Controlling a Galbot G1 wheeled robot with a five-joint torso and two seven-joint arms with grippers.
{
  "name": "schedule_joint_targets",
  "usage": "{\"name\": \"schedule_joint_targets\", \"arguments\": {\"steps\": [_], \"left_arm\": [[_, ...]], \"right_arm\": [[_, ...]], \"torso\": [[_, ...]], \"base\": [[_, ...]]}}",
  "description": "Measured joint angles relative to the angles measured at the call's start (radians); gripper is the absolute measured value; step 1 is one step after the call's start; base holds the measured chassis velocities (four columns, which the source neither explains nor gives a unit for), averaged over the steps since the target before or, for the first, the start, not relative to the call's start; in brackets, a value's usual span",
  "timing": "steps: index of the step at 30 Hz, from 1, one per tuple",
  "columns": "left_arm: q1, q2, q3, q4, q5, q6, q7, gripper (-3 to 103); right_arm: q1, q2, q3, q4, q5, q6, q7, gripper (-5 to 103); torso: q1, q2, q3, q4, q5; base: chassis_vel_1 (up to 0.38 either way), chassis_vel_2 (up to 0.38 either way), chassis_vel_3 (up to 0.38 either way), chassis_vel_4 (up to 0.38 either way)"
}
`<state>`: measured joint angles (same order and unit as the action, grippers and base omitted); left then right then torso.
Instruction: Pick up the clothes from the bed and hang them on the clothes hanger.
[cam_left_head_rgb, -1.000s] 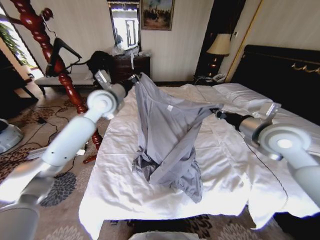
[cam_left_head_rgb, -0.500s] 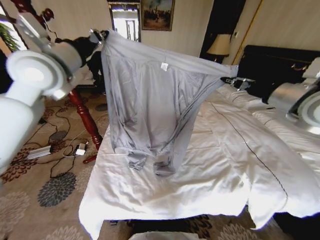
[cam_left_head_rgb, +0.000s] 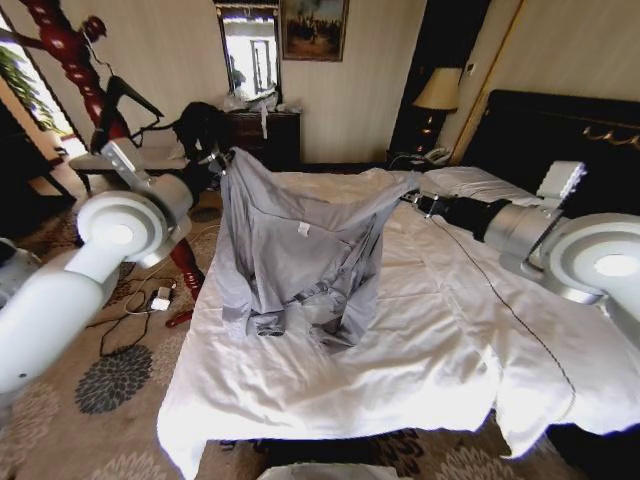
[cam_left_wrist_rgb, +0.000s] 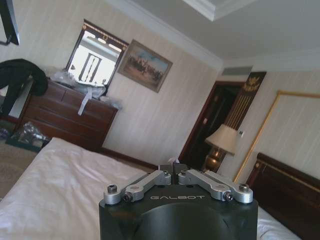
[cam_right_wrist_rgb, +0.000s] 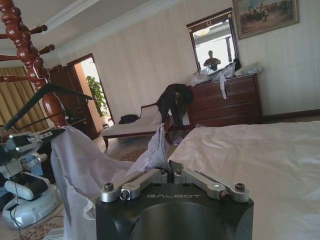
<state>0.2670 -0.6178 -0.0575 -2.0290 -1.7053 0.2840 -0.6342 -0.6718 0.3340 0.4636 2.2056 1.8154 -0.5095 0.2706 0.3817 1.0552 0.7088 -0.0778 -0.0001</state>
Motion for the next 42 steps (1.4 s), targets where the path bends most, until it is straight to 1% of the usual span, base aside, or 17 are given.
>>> {"name": "schedule_joint_targets", "arguments": {"steps": [3, 6, 9, 11, 14, 16, 18, 20, 24, 25, 27, 29, 30, 32, 33, 37, 42], "left_arm": [[-0.020, -0.017, 0.029, 0.044, 0.020, 0.025, 0.009, 7], [-0.085, -0.039, 0.076, 0.135, 0.056, 0.039, 0.019, 23], [-0.135, -0.048, 0.106, 0.203, 0.069, 0.047, 0.037, 28], [-0.203, -0.059, 0.157, 0.295, 0.091, 0.052, 0.067, 40], [-0.223, -0.067, 0.178, 0.333, 0.113, 0.054, 0.080, 51], [-0.210, -0.067, 0.169, 0.324, 0.120, 0.053, 0.081, 57], [-0.121, -0.040, 0.104, 0.223, 0.124, 0.046, 0.081, 68], [-0.078, -0.023, 0.074, 0.178, 0.127, 0.043, 0.081, 68], [0.274, 0.099, -0.186, -0.043, 0.185, 0.023, 0.113, 89], [0.274, 0.099, -0.186, -0.043, 0.185, 0.023, 0.113, 89], [0.498, 0.156, -0.339, -0.160, 0.243, -0.001, 0.139, 98], [0.704, 0.172, -0.503, -0.257, 0.288, -0.013, 0.157, 99], [0.704, 0.172, -0.503, -0.257, 0.288, -0.013, 0.157, 99], [0.914, 0.158, -0.697, -0.352, 0.335, -0.026, 0.162, 100], [0.914, 0.158, -0.697, -0.352, 0.335, -0.026, 0.162, 100], [1.184, 0.100, -0.933, -0.407, 0.360, -0.037, 0.172, 100], [1.263, 0.088, -1.085, -0.420, 0.341, -0.044, 0.185, 100]], "right_arm": [[-0.002, -0.007, 0.002, 0.000, 0.013, -0.019, 0.000, 1], [-0.031, -0.033, 0.020, 0.000, 0.039, -0.064, 0.012, 1], [-0.043, -0.045, 0.031, -0.003, 0.074, -0.080, 0.031, 1], [-0.035, -0.050, 0.036, -0.004, 0.136, -0.095, 0.060, 1], [-0.028, -0.060, 0.036, 0.006, 0.186, -0.118, 0.075, 1], [-0.027, -0.068, 0.035, 0.016, 0.207, -0.138, 0.092, 1], [-0.031, -0.077, 0.030, 0.020, 0.207, -0.157, 0.111, 1], [-0.032, -0.078, 0.028, 0.019, 0.204, -0.160, 0.115, 1], [-0.025, -0.082, 0.024, -0.005, 0.167, -0.170, 0.123, 1], [-0.025, -0.082, 0.024, -0.005, 0.167, -0.170, 0.123, 1], [-0.023, -0.079, 0.024, -0.016, 0.156, -0.170, 0.126, 1], [-0.022, -0.068, 0.024, -0.021, 0.150, -0.170, 0.134, 1], [-0.022, -0.068, 0.024, -0.021, 0.150, -0.170, 0.134, 1], [-0.028, -0.050, 0.028, -0.022, 0.143, -0.169, 0.149, 1], [-0.028, -0.050, 0.028, -0.022, 0.143, -0.169, 0.149, 1], [-0.035, -0.048, 0.040, -0.005, 0.148, -0.160, 0.173, 1], [-0.040, -0.057, 0.044, 0.012, 0.153, -0.153, 0.182, 1]], "torso": [[0.000, 0.000, 0.000, -0.0001, 0.0001], [0.000, 0.000, 0.000, -0.0003, -0.0001], [0.000, 0.000, 0.000, -0.0005, 0.0002], [0.000, 0.000, 0.000, -0.0001, 0.0003], [0.000, 0.000, 0.000, -0.0001, 0.0001], [0.000, 0.000, 0.000, -0.0005, -0.0001], [0.000, 0.000, 0.000, -0.0007, 0.0000], [0.000, 0.000, 0.000, -0.0005, 0.0001], [0.000, 0.000, 0.000, 0.0005, -0.0006], [0.000, 0.000, 0.000, 0.0005, -0.0006], [0.000, 0.000, 0.000, 0.0008, -0.0002], [0.000, 0.000, 0.000, 0.0000, -0.0001], [0.000, 0.000, 0.000, 0.0000, -0.0001], [0.000, 0.000, 0.000, -0.0003, 0.0007], [0.000, 0.000, 0.000, -0.0003, 0.0007], [0.000, 0.000, 0.000, 0.0002, -0.0004], [0.000, 0.000, 0.000, -0.0002, 0.0000]], "base": [[0.000, 0.000, 0.000, 0.000], [0.000, 0.000, 0.000, 0.000], [0.000, 0.000, 0.000, 0.000], [0.000, 0.000, 0.000, 0.000], [0.000, 0.000, 0.000, 0.000], [0.000, 0.000, 0.000, 0.000], [0.000, 0.000, 0.000, 0.000], [0.000, 0.000, 0.000, 0.000], [0.000, 0.000, 0.000, 0.000], [0.000, 0.000, 0.000, 0.000], [0.000, 0.000, 0.000, 0.000], [0.000, 0.000, 0.000, 0.000], [0.000, 0.000, 0.000, 0.000], [0.000, 0.000, 0.000, 0.000], [0.000, 0.000, 0.000, 0.000], [0.000, 0.000, 0.000, 0.000], [0.000, 0.000, 0.000, 0.000]]}}
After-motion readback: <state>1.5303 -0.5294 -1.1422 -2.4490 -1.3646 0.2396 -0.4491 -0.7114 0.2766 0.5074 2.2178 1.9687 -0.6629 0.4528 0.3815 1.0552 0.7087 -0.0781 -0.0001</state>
